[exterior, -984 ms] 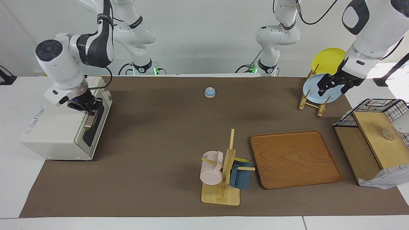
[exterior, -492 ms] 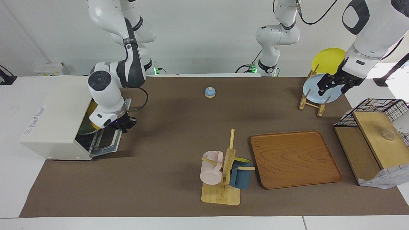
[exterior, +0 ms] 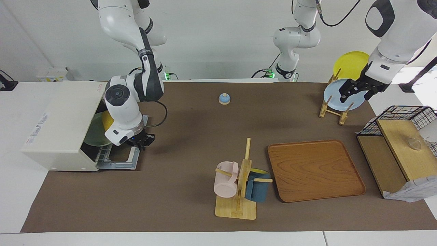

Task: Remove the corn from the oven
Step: 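Hook the oven door handle with the right gripper and pull it open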

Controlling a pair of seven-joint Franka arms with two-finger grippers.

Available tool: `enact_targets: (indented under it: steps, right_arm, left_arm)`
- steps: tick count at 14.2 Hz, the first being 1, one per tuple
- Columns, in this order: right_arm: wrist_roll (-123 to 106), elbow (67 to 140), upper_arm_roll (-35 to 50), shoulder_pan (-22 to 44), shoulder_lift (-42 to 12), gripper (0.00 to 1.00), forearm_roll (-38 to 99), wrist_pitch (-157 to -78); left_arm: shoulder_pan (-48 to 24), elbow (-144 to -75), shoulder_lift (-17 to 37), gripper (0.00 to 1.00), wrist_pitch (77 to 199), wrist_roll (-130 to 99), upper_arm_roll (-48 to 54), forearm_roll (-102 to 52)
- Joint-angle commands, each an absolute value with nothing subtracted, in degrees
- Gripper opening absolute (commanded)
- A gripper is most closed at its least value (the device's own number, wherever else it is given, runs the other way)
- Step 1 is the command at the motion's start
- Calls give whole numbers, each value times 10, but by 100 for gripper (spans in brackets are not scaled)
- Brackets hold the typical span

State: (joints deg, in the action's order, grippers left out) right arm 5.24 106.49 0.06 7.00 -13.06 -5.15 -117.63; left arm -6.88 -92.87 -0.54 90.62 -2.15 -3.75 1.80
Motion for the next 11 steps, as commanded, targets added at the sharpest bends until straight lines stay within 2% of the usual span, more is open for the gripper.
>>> enact_targets:
  steps: [1,2,4,7,9,10,11]
  right_arm:
    - [51,1071,-4,42,-85,69,-46,-1101]
    - [49,1080,-4,33,-79,69,-46,-1072]
    - [48,1120,-4,11,-63,68,-47,-1070]
    - [39,1183,-5,-4,-43,64,-48,-1110]
    - [12,1221,-4,-18,-33,60,-52,-1162]
    - [4,1237,-5,-19,-28,55,-54,-1185]
    - [2,1240,-5,-18,-26,43,-58,-1188]
  left_arm:
    - [-66,-935,-8,100,916,-22,-35,23]
    - [-66,-935,-8,100,916,-22,-35,23]
    - [-66,-935,-8,100,916,-22,-35,23]
    - [-66,-935,-8,100,916,-22,-35,23]
    - [-66,-935,-8,100,916,-22,-35,23]
    - [-66,-935,-8,100,916,-22,-35,23]
    - [-66,-935,-8,100,916,-22,-35,23]
